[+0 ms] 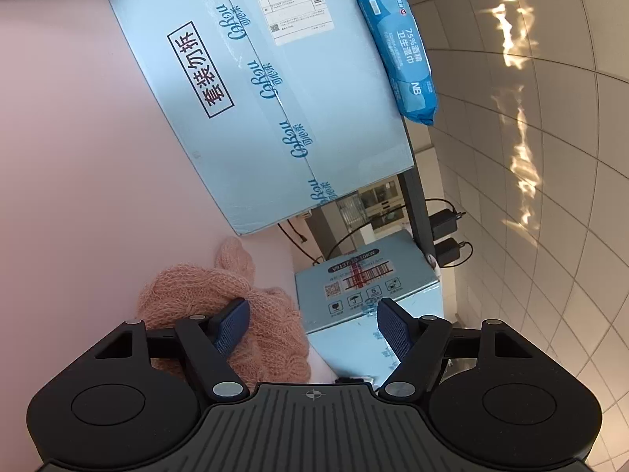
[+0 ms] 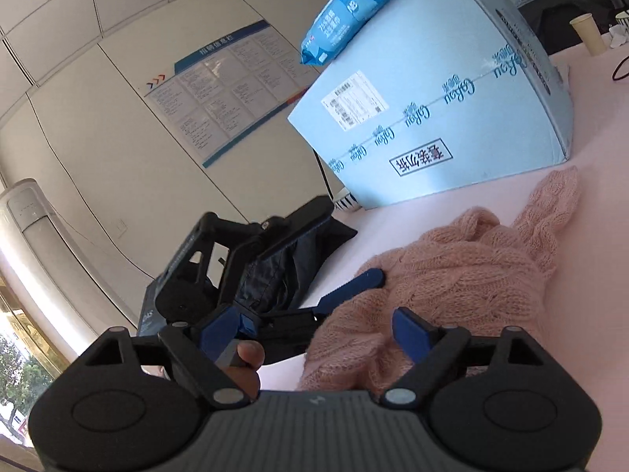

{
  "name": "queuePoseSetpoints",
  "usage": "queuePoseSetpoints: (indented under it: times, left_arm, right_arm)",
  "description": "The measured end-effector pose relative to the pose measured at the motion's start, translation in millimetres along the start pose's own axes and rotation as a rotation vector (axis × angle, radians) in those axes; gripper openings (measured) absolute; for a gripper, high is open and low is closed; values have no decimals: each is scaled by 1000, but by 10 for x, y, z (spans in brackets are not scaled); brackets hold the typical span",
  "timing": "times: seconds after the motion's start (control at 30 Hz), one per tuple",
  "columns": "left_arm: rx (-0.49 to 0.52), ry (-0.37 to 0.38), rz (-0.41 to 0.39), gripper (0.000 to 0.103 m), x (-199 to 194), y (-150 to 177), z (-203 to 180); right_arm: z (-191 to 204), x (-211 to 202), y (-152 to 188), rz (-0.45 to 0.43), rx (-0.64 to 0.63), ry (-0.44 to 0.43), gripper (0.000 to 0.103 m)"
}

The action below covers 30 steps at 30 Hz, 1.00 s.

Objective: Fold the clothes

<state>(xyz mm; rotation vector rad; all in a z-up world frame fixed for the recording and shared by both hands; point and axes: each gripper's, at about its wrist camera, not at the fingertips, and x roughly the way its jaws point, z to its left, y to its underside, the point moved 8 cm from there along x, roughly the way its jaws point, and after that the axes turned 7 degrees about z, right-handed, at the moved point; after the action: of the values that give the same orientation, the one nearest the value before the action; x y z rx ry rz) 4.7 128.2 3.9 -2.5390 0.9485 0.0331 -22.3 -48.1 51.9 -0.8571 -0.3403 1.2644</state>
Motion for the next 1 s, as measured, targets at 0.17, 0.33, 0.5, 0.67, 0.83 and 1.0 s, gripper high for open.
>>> queuePoseSetpoints:
  times: [0.17, 0.33, 0.5, 0.67, 0.83, 1.0]
  left_arm:
    - [28, -66, 51, 73, 97, 30, 29]
    - [47, -88, 81, 73, 127, 33, 37]
    - [58, -122, 108, 73, 145, 33, 72]
    - [73, -138, 126, 73, 166, 39, 98]
    - [101, -153, 129, 73, 186, 63, 102]
    - [98, -165, 127, 73, 201, 58, 131]
  right_arm:
    - [-651, -376, -510, -226, 245, 298, 96]
    - [-1431, 63, -637, -62, 449, 335, 85]
    - [-1669, 474, -706, -28, 458, 416, 83]
    - [-1876, 708, -758, -19, 463, 508, 64]
    - [-2054, 887, -811, -24, 413, 535, 32]
    - [-2069, 865, -824, -52, 420, 482, 6]
